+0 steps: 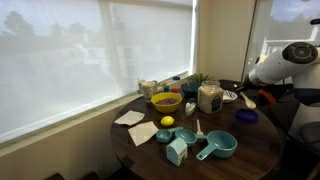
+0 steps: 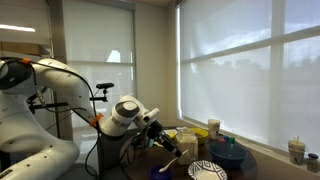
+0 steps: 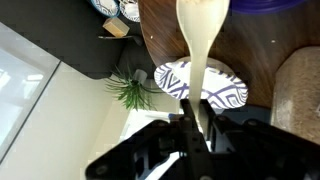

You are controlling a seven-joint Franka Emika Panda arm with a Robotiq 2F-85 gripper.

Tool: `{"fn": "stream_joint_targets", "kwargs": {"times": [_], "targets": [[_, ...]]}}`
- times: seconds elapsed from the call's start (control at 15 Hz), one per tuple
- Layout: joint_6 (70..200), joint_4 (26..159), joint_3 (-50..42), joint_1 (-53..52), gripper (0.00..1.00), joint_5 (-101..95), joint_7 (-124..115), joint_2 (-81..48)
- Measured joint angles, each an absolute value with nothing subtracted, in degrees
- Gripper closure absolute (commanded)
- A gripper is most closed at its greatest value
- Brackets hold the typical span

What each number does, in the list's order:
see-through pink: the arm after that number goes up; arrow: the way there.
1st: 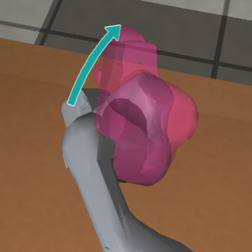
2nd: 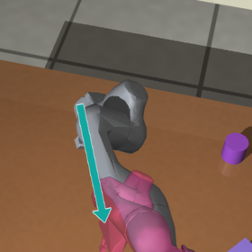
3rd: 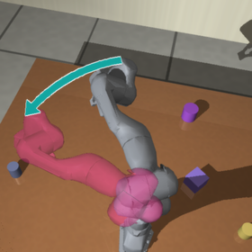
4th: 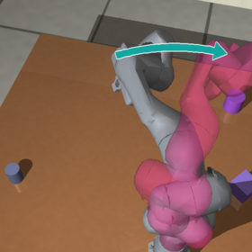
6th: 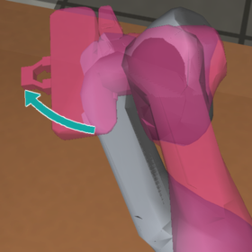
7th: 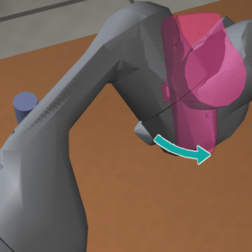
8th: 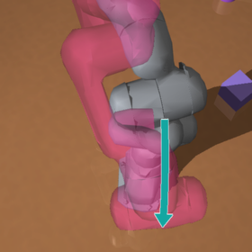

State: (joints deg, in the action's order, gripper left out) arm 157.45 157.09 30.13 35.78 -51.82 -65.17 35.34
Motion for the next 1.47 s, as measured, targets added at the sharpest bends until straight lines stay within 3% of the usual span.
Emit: {"fn": "stream_joint_targets", "kwargs": {"times": [1.0, 1.47], "targets": [[154.05, 156.52, 46.07, 45.12, 0.97, -60.12, -79.67, 44.31], [144.45, 155.12, 46.85, 42.30, 0.97, -71.01, -88.61, 44.94]]}}
